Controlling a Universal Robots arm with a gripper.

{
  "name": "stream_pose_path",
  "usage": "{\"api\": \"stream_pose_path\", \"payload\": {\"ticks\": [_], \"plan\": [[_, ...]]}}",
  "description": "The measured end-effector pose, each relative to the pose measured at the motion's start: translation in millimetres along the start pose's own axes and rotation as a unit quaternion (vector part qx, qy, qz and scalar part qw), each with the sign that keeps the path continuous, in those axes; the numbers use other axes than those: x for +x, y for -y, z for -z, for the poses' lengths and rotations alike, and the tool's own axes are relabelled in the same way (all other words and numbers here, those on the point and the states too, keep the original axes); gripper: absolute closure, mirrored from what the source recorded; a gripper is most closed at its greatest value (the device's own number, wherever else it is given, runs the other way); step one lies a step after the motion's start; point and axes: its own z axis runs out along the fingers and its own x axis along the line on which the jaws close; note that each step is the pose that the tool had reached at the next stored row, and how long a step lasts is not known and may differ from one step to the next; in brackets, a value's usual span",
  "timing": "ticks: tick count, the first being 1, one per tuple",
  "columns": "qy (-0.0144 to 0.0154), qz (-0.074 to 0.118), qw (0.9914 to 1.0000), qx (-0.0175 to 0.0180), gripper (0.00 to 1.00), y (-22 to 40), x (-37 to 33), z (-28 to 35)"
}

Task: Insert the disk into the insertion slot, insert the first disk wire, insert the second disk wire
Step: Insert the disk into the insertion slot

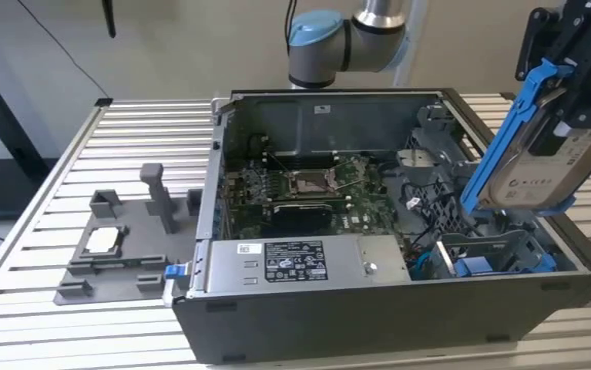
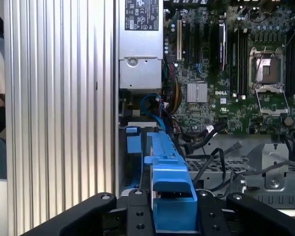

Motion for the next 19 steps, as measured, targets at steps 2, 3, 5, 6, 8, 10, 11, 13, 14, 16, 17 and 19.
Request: {"api": "stream_pose_path", "payload": {"ticks": [2, 3, 5, 6, 8, 10, 11, 13, 14, 16, 17, 19], "plan": [[0.0, 0.001, 1.0, 0.0, 0.68, 0.1, 0.0, -2.0], [0.0, 0.001, 1.0, 0.0, 0.68, 0.1, 0.0, -3.1], [0.0, 0.002, 1.0, 0.0, 0.68, 0.2, 0.0, -4.9], [0.0, 0.002, 1.0, 0.0, 0.68, 0.2, 0.0, -5.6], [0.0, 0.003, 1.0, 0.0, 0.68, 0.3, 0.1, -6.9], [-0.0001, 0.004, 0.99999, 0.0, 0.68, 0.3, 0.2, -7.9], [-0.0001, 0.004, 0.99999, 0.0, 0.68, 0.4, 0.3, -8.5], [-0.0001, 0.004, 0.99999, 0.0, 0.68, 0.4, 0.4, -9.3], [-0.0001, 0.004, 0.99999, 0.0, 0.68, 0.4, 0.5, -9.6], [-0.0002, 0.004, 0.99999, 0.0, 0.68, 0.4, 0.7, -10.0], [-0.0002, 0.004, 0.99999, 0.0, 0.68, 0.4, 0.8, -10.2], [-0.0001, 0.004, 0.99999, 0.0, 0.68, 0.4, 1.1, -10.6]]}}
